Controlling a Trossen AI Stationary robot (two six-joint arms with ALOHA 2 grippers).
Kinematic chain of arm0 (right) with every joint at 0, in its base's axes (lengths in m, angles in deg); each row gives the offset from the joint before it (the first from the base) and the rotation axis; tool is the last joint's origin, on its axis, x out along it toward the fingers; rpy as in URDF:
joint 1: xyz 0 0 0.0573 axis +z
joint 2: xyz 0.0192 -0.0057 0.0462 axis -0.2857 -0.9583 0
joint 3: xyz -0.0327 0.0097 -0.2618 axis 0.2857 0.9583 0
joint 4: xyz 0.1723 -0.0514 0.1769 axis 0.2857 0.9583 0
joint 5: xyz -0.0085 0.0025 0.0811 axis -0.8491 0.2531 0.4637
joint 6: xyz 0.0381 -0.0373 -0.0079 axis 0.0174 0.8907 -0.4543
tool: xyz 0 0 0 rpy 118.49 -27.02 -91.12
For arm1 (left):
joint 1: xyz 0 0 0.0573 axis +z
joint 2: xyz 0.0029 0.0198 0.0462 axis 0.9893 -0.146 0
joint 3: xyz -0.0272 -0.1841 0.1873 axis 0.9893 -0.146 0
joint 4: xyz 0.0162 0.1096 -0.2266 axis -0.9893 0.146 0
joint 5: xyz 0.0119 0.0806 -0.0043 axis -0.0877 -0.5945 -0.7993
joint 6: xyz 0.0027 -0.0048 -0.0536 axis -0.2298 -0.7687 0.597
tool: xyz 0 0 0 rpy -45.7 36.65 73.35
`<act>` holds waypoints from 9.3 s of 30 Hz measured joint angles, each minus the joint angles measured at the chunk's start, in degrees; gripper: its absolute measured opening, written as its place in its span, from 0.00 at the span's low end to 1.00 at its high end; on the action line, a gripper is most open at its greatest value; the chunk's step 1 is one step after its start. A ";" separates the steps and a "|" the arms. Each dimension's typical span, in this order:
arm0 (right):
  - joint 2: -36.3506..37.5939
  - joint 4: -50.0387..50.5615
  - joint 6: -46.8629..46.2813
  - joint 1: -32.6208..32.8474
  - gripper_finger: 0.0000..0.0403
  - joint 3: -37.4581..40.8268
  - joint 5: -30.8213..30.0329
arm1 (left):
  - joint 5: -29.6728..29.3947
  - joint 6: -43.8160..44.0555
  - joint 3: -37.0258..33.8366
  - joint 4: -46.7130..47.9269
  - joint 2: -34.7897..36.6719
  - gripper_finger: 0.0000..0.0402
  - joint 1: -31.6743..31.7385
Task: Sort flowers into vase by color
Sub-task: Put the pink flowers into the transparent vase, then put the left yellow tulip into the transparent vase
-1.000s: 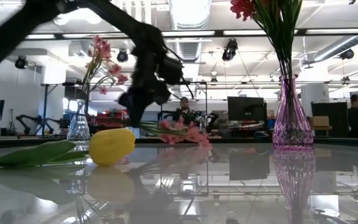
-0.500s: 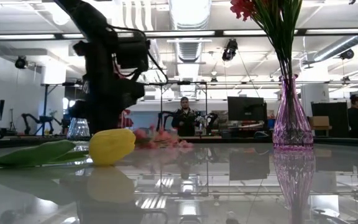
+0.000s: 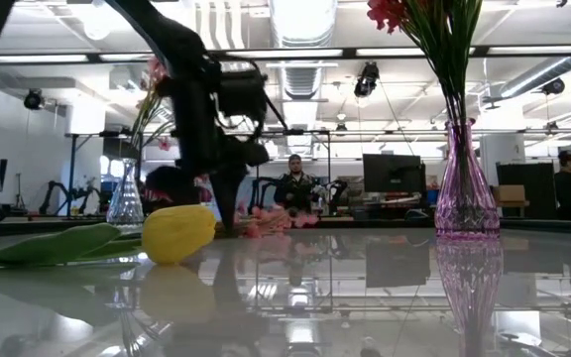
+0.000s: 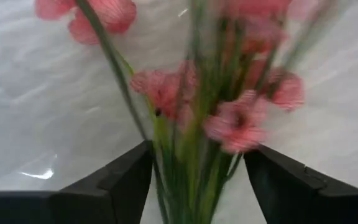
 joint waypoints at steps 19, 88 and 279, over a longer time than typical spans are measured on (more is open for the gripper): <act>0.05 -0.29 -2.38 0.02 0.57 0.00 -0.20 | -14.36 -8.31 3.97 0.70 3.23 0.02 -0.38; -1.45 -12.50 0.94 0.02 0.57 -0.04 -4.82 | -55.84 -33.49 -24.01 -39.65 46.21 0.00 26.97; -5.69 -13.46 8.46 -0.09 0.82 -8.44 -2.23 | -29.50 -45.35 -28.72 -60.34 67.22 0.00 43.45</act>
